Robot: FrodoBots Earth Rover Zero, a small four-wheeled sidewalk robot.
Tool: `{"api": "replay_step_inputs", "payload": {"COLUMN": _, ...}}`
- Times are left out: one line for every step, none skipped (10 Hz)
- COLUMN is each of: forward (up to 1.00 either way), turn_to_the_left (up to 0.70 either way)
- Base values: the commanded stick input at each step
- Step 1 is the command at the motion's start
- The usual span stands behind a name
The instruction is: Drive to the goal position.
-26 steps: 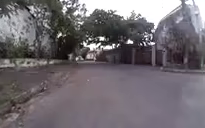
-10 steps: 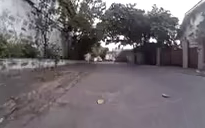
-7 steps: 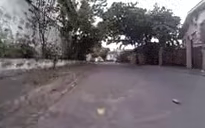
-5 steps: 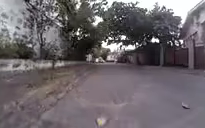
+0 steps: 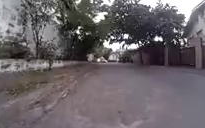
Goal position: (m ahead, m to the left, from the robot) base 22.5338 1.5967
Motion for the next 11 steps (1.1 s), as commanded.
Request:
{"api": "replay_step_inputs", "payload": {"forward": 1.00, "turn_to_the_left": 0.00}}
{"api": "replay_step_inputs", "payload": {"forward": 1.00, "turn_to_the_left": 0.00}}
{"api": "replay_step_inputs", "payload": {"forward": 1.00, "turn_to_the_left": 0.00}}
{"api": "replay_step_inputs", "payload": {"forward": 1.00, "turn_to_the_left": 0.00}}
{"api": "replay_step_inputs", "payload": {"forward": 1.00, "turn_to_the_left": 0.00}}
{"api": "replay_step_inputs", "payload": {"forward": 1.00, "turn_to_the_left": 0.00}}
{"api": "replay_step_inputs", "payload": {"forward": 1.00, "turn_to_the_left": 0.00}}
{"api": "replay_step_inputs", "payload": {"forward": 1.00, "turn_to_the_left": 0.00}}
{"api": "replay_step_inputs", "payload": {"forward": 1.00, "turn_to_the_left": 0.00}}
{"api": "replay_step_inputs", "payload": {"forward": 1.00, "turn_to_the_left": 0.00}}
{"api": "replay_step_inputs", "payload": {"forward": 1.00, "turn_to_the_left": 0.00}}
